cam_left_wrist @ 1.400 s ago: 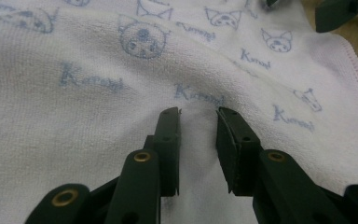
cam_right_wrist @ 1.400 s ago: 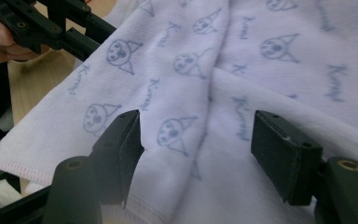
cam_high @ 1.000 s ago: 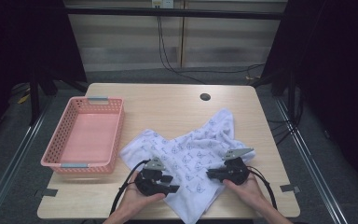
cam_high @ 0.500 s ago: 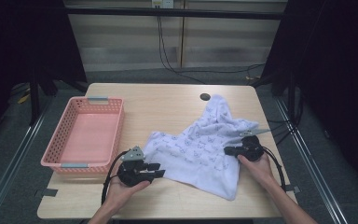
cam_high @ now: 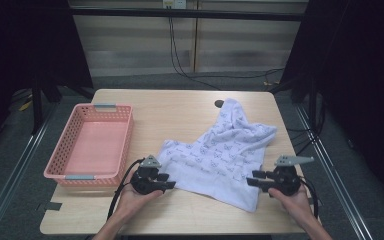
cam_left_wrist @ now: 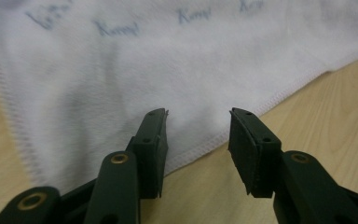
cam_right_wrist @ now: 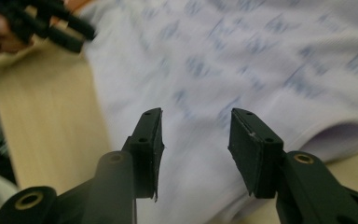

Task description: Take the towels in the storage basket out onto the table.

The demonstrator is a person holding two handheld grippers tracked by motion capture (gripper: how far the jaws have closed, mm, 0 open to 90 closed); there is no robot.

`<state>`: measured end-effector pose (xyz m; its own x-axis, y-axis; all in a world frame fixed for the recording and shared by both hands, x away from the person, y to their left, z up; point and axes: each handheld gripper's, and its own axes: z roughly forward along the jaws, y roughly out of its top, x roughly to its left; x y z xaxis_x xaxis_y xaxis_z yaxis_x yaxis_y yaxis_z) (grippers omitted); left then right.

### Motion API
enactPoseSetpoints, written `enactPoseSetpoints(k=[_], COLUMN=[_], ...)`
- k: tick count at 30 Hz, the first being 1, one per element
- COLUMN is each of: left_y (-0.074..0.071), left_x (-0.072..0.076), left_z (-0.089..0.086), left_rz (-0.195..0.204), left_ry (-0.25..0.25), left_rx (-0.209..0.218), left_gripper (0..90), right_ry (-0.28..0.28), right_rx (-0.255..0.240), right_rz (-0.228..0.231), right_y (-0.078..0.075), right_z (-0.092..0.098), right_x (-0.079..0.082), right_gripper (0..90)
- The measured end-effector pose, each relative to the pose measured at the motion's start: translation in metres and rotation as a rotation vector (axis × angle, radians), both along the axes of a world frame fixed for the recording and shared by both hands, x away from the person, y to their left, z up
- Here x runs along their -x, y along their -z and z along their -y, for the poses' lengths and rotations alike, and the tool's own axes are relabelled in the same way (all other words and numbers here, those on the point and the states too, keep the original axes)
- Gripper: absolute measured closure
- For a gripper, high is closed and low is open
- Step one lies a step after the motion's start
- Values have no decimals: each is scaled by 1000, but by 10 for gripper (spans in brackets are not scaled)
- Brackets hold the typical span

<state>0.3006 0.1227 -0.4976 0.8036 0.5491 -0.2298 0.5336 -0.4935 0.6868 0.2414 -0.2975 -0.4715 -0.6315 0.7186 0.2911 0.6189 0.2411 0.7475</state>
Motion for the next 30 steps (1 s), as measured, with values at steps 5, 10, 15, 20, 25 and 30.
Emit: enactPoseSetpoints(k=[5,10,15,20,25,30], left_y=[0,-1,-5,-20,-20,-17], left_x=[1,17,42,37,25,23], left_z=[-1,-2,-5,-21,-38,-39], left_rz=[-10,-15,-42,-26,-24,-15], left_ry=[-3,41,83,30,-52,-73], left_rx=[3,-8,-16,117,146,99], left_gripper=[577,632,633,581,448,396], right_ry=[-56,-75,-128,-151,-225,-240], right_rx=[67,80,129,157,130,151], right_rz=[-70,-95,-115,-67,-72,-78], right_y=[17,19,21,23,26,25], right_z=[-2,-4,-10,-16,-16,-20], right_x=[18,20,29,27,25,26], right_gripper=[579,580,542,564,788,870])
